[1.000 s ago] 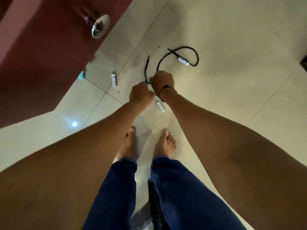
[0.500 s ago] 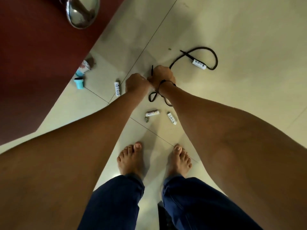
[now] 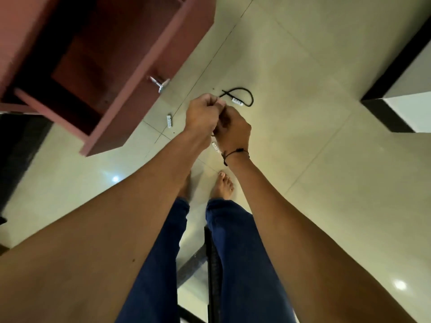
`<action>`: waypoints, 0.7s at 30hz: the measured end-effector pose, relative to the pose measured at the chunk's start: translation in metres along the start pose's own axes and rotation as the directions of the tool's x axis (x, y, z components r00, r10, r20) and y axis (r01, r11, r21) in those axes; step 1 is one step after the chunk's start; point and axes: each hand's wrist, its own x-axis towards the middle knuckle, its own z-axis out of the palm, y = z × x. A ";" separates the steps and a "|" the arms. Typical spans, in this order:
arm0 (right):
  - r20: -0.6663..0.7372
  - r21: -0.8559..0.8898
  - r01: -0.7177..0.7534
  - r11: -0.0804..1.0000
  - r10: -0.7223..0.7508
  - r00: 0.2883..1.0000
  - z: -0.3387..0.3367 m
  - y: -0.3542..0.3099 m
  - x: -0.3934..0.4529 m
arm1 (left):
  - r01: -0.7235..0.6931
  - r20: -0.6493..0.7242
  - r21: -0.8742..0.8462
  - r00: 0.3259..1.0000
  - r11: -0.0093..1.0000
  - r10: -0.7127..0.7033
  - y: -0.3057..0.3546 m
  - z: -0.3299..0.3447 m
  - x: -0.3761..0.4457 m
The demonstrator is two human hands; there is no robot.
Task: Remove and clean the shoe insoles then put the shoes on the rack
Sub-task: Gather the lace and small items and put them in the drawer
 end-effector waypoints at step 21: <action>0.190 -0.285 0.278 0.917 -0.231 0.954 -0.204 -0.201 -0.216 | -0.558 0.160 0.515 0.808 0.651 0.567 0.191 -0.146 -0.317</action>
